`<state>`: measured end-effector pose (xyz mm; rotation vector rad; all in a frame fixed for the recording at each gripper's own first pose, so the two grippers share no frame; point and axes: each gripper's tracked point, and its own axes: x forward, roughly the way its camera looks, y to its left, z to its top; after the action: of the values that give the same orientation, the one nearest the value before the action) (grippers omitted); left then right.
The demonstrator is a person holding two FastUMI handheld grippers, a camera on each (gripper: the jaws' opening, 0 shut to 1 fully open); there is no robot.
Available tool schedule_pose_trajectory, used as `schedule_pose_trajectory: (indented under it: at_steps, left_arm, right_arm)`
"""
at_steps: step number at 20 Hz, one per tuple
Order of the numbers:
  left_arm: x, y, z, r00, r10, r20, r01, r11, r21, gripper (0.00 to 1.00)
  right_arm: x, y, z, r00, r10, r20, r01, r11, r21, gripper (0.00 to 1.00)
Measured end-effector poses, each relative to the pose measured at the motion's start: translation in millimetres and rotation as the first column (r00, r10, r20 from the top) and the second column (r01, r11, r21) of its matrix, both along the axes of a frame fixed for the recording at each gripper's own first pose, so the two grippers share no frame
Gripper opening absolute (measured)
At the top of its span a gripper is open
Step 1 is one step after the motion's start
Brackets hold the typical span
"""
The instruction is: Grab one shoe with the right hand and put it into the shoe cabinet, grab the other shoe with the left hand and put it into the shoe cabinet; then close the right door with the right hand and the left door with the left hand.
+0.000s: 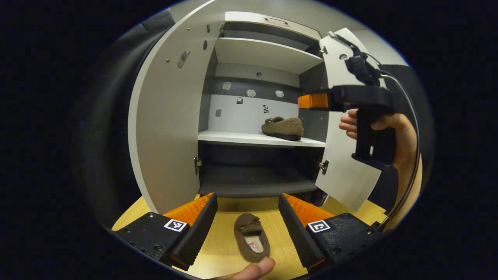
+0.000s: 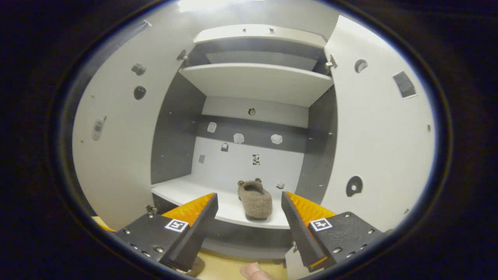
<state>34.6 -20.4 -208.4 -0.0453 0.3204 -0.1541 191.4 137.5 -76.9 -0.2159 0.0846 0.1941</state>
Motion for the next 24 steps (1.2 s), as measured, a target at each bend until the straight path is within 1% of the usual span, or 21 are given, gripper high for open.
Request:
schedule_pose_trajectory:
  at_steps: [1,2,3,4,7,10,12,15,19,22,24]
  left_arm:
    - [-1.2,1.4,-0.7,1.000,-0.001,0.004,0.001,1.000,0.010,0.97]
    - [-4.6,0.0,-2.9,1.000,-0.008,0.005,0.008,1.000,0.011,0.94]
    - [-6.4,-3.0,-5.5,1.000,-0.021,0.006,0.021,1.000,0.010,0.97]
    - [-7.5,-5.3,-12.9,1.000,-0.026,-0.006,0.026,1.000,0.009,0.97]
    - [-9.3,-1.4,-51.5,0.995,-0.011,-0.100,0.012,1.000,0.014,0.97]
    - [-7.3,0.6,-94.6,0.980,0.009,-0.197,-0.005,1.000,0.018,0.98]
    - [-3.0,-0.1,-123.3,0.967,0.015,-0.256,-0.012,1.000,0.014,0.98]
    - [2.7,-0.6,-160.9,0.940,0.029,-0.341,-0.028,1.000,0.006,0.98]
    - [9.2,8.1,-197.8,0.915,0.043,-0.402,-0.032,0.999,0.035,0.98]
    - [8.4,9.3,-222.4,0.890,0.039,-0.454,-0.028,0.999,0.031,0.98]
    - [11.2,11.7,-230.8,0.891,0.047,-0.452,-0.029,0.998,0.047,0.98]
  right_arm:
    - [-18.0,-3.2,7.6,1.000,-0.012,0.011,0.012,1.000,0.014,0.98]
    - [-38.4,-7.5,13.9,0.999,-0.026,0.025,0.025,0.999,0.029,0.98]
    - [-60.1,-13.7,18.5,0.998,-0.042,0.037,0.040,0.998,0.042,0.98]
    - [-80.6,-19.7,24.0,0.997,-0.056,0.051,0.053,0.997,0.051,0.98]
    - [-136.3,-39.6,28.1,0.991,-0.107,0.082,0.100,0.992,0.080,0.98]
    - [-180.1,-50.6,20.1,0.991,-0.109,0.073,0.097,0.984,0.146,0.98]
    - [-190.2,-60.5,18.8,0.989,-0.121,0.091,0.104,0.980,0.171,0.98]
    - [-199.8,-68.2,18.5,0.986,-0.130,0.107,0.113,0.982,0.152,0.98]
    - [-201.9,-73.5,13.0,0.986,-0.125,0.110,0.106,0.981,0.164,0.98]
    - [-198.0,-72.1,1.0,0.990,-0.109,0.084,0.095,0.982,0.163,0.98]
    - [-195.8,-69.6,-5.4,0.992,-0.100,0.073,0.087,0.983,0.160,0.98]
